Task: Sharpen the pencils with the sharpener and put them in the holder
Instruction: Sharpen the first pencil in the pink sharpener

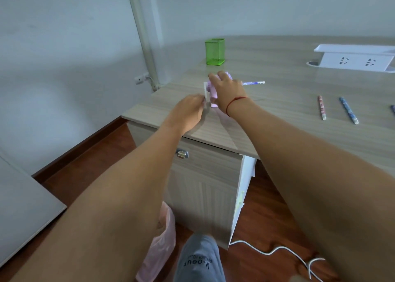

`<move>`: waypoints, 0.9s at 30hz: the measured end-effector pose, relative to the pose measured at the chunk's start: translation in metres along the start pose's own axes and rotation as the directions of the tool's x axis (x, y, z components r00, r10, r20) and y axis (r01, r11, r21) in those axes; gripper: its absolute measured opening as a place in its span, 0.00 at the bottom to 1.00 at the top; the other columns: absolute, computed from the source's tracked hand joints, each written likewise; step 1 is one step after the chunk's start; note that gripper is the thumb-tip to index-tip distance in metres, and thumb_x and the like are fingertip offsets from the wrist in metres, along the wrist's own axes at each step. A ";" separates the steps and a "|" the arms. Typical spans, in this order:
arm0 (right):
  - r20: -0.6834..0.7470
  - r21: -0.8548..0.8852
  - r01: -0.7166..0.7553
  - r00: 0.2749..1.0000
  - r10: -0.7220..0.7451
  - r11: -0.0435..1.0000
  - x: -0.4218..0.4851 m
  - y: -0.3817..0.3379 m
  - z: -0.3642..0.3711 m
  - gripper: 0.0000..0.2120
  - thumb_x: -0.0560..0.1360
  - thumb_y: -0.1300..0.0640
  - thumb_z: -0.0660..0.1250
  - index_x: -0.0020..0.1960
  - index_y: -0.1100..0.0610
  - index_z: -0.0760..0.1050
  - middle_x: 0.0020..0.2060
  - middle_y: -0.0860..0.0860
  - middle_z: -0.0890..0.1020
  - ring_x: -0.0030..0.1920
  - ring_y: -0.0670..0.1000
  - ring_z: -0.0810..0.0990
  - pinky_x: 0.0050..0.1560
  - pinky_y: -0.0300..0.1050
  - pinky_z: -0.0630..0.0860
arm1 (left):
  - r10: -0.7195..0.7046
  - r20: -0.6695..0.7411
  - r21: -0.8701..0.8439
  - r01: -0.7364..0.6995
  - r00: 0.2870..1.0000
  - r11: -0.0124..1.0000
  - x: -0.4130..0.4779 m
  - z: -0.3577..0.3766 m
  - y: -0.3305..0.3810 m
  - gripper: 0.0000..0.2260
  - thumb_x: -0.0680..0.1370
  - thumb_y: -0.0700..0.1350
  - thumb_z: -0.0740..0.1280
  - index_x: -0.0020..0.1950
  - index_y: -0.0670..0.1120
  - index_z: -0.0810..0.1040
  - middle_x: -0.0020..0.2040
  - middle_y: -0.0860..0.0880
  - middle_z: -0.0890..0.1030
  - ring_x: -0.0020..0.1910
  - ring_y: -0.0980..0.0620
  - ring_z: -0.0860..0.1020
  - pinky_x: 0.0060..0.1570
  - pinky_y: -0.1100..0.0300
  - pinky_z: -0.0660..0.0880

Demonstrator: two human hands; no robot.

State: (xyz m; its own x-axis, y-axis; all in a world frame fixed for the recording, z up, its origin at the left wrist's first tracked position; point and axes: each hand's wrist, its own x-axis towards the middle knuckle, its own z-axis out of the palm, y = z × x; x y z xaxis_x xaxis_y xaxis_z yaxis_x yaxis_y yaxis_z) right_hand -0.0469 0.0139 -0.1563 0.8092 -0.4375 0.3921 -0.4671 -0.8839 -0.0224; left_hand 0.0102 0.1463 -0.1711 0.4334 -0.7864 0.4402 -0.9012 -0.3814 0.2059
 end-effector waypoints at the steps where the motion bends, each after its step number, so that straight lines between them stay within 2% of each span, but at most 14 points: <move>1: -0.010 0.001 0.003 1.000 -0.003 1.000 0.000 0.000 0.000 0.28 0.75 0.58 0.66 0.72 0.53 0.61 0.69 0.55 0.67 0.60 0.63 0.76 0.59 0.57 0.72 | -0.006 0.033 0.019 0.006 0.999 1.000 0.003 0.001 -0.001 0.13 0.81 0.42 0.54 0.46 0.37 0.75 0.46 0.37 0.79 0.45 0.39 0.76 0.41 0.54 0.66; 6: -0.027 0.022 0.032 0.999 -0.032 0.999 -0.003 0.003 0.001 0.28 0.76 0.58 0.64 0.74 0.54 0.60 0.70 0.54 0.66 0.61 0.63 0.75 0.59 0.56 0.70 | -0.015 0.193 0.139 -0.012 0.981 0.990 0.028 0.005 -0.015 0.12 0.80 0.39 0.56 0.51 0.38 0.79 0.52 0.36 0.81 0.53 0.36 0.77 0.51 0.48 0.74; 11: -0.064 0.001 0.035 0.997 -0.035 0.999 -0.005 0.002 0.000 0.24 0.79 0.56 0.60 0.74 0.55 0.60 0.70 0.54 0.67 0.60 0.63 0.76 0.58 0.55 0.70 | -0.104 0.137 0.262 0.066 0.985 0.963 0.053 0.010 -0.016 0.12 0.78 0.38 0.59 0.56 0.40 0.79 0.56 0.36 0.78 0.62 0.39 0.73 0.55 0.48 0.71; 15: -0.060 -0.003 0.031 0.998 -0.031 1.000 -0.004 0.002 0.000 0.23 0.79 0.56 0.60 0.73 0.54 0.61 0.69 0.54 0.67 0.59 0.62 0.76 0.58 0.55 0.70 | -0.002 0.002 0.303 0.002 1.000 0.953 0.073 0.000 -0.021 0.11 0.77 0.33 0.55 0.53 0.36 0.76 0.54 0.35 0.77 0.59 0.37 0.72 0.51 0.45 0.69; 20: -0.007 -0.043 -0.029 1.000 0.029 0.999 0.000 -0.004 -0.003 0.30 0.75 0.58 0.67 0.74 0.53 0.59 0.71 0.56 0.65 0.58 0.64 0.77 0.63 0.58 0.69 | 0.035 -0.110 0.251 -0.006 0.993 0.968 0.080 -0.023 -0.016 0.14 0.82 0.42 0.52 0.50 0.37 0.75 0.52 0.35 0.77 0.56 0.36 0.73 0.48 0.44 0.70; 24: -0.007 -0.046 -0.012 1.000 0.012 0.999 0.001 -0.002 -0.002 0.29 0.75 0.58 0.67 0.73 0.52 0.60 0.71 0.56 0.65 0.58 0.64 0.77 0.61 0.56 0.70 | 0.015 -0.204 0.095 0.004 0.979 0.995 0.056 -0.023 -0.009 0.11 0.81 0.41 0.54 0.50 0.38 0.73 0.48 0.35 0.78 0.48 0.36 0.75 0.39 0.51 0.63; 27: -0.007 -0.034 -0.006 1.000 0.006 0.999 0.000 -0.002 -0.003 0.29 0.75 0.57 0.67 0.73 0.53 0.60 0.71 0.56 0.65 0.58 0.65 0.77 0.61 0.56 0.70 | 0.024 -0.236 0.008 -0.023 0.971 1.000 0.044 -0.024 -0.004 0.12 0.81 0.43 0.53 0.47 0.39 0.72 0.40 0.38 0.76 0.40 0.39 0.72 0.37 0.56 0.59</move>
State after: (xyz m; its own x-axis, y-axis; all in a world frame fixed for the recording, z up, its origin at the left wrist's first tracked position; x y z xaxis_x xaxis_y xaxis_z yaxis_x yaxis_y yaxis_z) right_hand -0.0471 0.0162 -0.1534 0.8039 -0.4412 0.3987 -0.4835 -0.8753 0.0062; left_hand 0.0333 0.1248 -0.1313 0.3976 -0.6584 0.6391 -0.9109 -0.3668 0.1888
